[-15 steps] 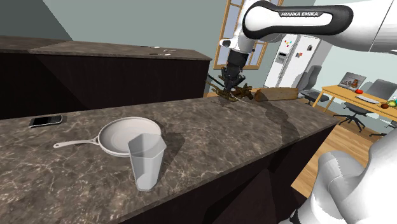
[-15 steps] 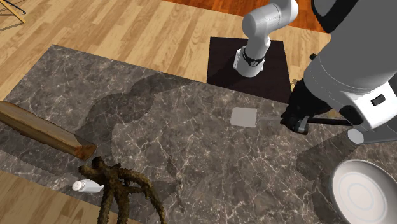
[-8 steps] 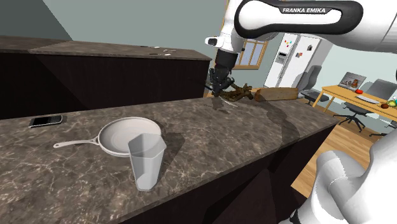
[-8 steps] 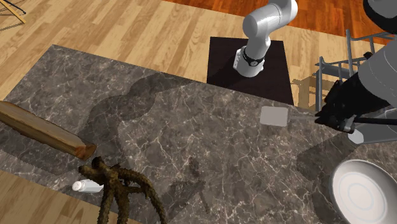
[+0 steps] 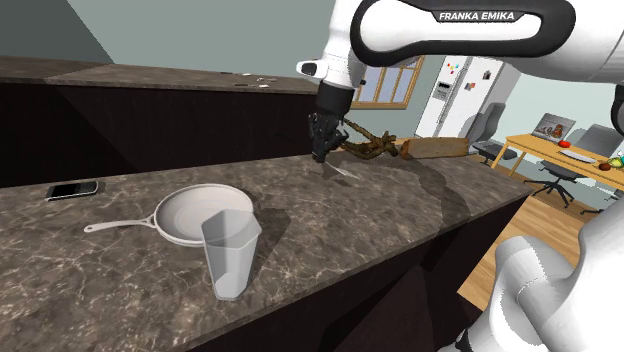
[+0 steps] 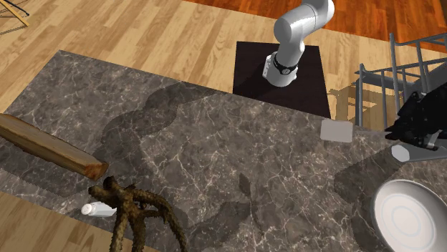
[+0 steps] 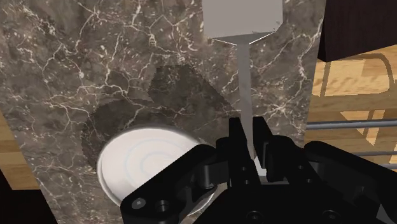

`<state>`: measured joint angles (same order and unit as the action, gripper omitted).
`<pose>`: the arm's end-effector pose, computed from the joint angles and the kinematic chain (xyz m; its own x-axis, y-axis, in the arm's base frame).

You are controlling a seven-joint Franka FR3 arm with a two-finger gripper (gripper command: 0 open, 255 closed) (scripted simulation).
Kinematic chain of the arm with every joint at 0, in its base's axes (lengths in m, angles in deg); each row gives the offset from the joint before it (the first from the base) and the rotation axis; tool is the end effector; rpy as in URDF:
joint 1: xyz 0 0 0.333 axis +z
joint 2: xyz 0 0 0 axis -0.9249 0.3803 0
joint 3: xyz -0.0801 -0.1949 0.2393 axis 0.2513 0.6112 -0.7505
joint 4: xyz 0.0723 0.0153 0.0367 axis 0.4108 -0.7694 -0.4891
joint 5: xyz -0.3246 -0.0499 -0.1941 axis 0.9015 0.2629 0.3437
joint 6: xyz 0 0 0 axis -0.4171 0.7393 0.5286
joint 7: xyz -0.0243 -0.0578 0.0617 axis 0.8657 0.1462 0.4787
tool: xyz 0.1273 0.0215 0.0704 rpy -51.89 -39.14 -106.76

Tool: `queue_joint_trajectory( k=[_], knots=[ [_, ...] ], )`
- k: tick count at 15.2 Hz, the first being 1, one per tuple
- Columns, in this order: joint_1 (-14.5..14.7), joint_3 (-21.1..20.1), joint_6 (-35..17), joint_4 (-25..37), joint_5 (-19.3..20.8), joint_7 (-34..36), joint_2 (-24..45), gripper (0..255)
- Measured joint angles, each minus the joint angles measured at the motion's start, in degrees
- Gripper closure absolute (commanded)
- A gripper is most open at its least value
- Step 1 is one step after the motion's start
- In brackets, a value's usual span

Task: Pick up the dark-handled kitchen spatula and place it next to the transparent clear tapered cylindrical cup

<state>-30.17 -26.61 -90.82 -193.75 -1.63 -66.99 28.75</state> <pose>0.4738 0.1235 0.5376 0.2254 0.9720 0.0663 0.9741 -0.2259 -0.0002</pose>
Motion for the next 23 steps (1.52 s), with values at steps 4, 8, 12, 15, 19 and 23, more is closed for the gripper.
queue_joint_trajectory(
  k=[4, 8, 12, 15, 19, 23],
  knots=[
    [0.0, 0.1, -3.0, -2.7, -0.1, 0.0, 0.3, 255],
    [0.0, 0.1, -5.9, -5.7, 0.0, 0.0, 0.2, 255],
    [-0.1, 0.3, -8.8, -8.2, -0.2, -0.3, 0.7, 255],
    [-0.1, 0.4, -11.3, -10.3, -0.3, -0.4, 1.1, 255],
    [-0.2, 0.7, -14.2, -12.6, -0.5, -0.8, 1.8, 255],
    [-0.2, 0.9, -17.4, -14.7, -0.9, -1.3, 2.8, 255]
  ],
)
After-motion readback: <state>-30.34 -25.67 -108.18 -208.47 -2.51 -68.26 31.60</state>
